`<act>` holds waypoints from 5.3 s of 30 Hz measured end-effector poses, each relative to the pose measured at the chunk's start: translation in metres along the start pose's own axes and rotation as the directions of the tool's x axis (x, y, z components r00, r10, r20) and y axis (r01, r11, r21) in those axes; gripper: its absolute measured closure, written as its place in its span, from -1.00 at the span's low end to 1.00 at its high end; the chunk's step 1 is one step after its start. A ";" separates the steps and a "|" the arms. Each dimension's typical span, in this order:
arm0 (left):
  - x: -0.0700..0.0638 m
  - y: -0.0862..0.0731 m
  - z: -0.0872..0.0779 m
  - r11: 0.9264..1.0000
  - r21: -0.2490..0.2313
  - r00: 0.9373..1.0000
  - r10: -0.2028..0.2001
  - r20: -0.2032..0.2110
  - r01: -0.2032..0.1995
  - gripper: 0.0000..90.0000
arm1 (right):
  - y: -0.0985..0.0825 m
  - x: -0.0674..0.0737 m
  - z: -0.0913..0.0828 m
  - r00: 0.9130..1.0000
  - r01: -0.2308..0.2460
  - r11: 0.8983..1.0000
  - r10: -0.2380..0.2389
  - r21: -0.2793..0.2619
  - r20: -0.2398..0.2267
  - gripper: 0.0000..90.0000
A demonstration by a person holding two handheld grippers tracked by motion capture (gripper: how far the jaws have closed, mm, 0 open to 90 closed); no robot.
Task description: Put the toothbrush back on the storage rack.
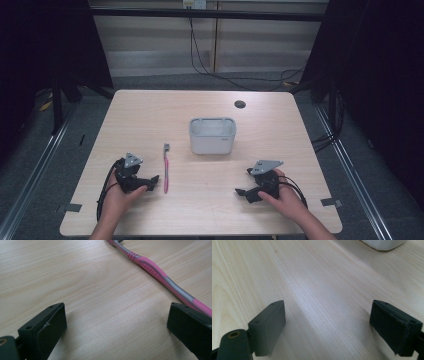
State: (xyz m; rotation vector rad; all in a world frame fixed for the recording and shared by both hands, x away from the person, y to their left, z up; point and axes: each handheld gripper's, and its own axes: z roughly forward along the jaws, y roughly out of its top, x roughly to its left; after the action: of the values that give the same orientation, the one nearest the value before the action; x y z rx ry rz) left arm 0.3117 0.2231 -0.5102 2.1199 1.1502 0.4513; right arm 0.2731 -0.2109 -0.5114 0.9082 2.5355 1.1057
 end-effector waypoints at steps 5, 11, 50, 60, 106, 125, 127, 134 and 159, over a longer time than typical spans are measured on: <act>-0.001 0.004 -0.001 0.999 0.042 1.000 -0.012 -0.015 0.013 -0.94 | 0.000 0.000 0.000 1.000 0.000 1.000 0.000 0.000 0.000 -0.71; 0.003 0.016 -0.006 0.989 0.128 0.997 -0.071 -0.034 0.075 -0.63 | 0.000 0.000 0.000 1.000 0.000 1.000 0.000 0.000 0.000 -0.72; 0.010 0.073 -0.002 0.929 0.251 0.957 -0.289 0.035 0.272 -0.21 | 0.000 0.000 0.000 1.000 0.000 1.000 0.000 0.000 0.000 -0.72; 0.004 0.080 0.009 0.921 0.268 0.954 -0.299 0.024 0.282 -0.15 | 0.000 0.000 0.000 1.000 0.000 1.000 0.000 0.000 0.000 -0.72; -0.023 0.102 0.046 0.816 0.426 0.914 -0.399 -0.075 0.391 0.79 | 0.000 0.000 0.000 1.000 0.000 1.000 0.000 0.000 0.000 -0.72; -0.006 0.113 0.014 0.862 0.284 0.897 -0.442 0.015 0.420 0.80 | 0.000 0.000 0.000 1.000 0.000 1.000 0.000 0.000 0.000 -0.72; -0.006 0.114 0.012 0.866 0.275 0.896 -0.442 0.031 0.418 0.80 | 0.000 0.000 0.000 1.000 0.000 1.000 0.000 0.000 0.000 -0.72; -0.009 0.121 0.001 0.898 0.190 0.908 -0.414 0.058 0.397 0.80 | 0.000 0.000 0.000 1.000 0.000 1.000 0.000 0.000 0.000 -0.72; -0.018 0.146 -0.029 0.942 -0.043 0.936 -0.325 0.133 0.333 0.80 | 0.000 0.000 0.000 1.000 0.000 1.000 0.000 0.000 0.000 -0.72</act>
State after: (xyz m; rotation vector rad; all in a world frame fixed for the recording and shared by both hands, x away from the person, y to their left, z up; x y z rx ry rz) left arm 0.3728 0.1634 -0.3865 1.8241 1.3658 0.1954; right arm 0.2732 -0.2109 -0.5115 0.9081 2.5353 1.1060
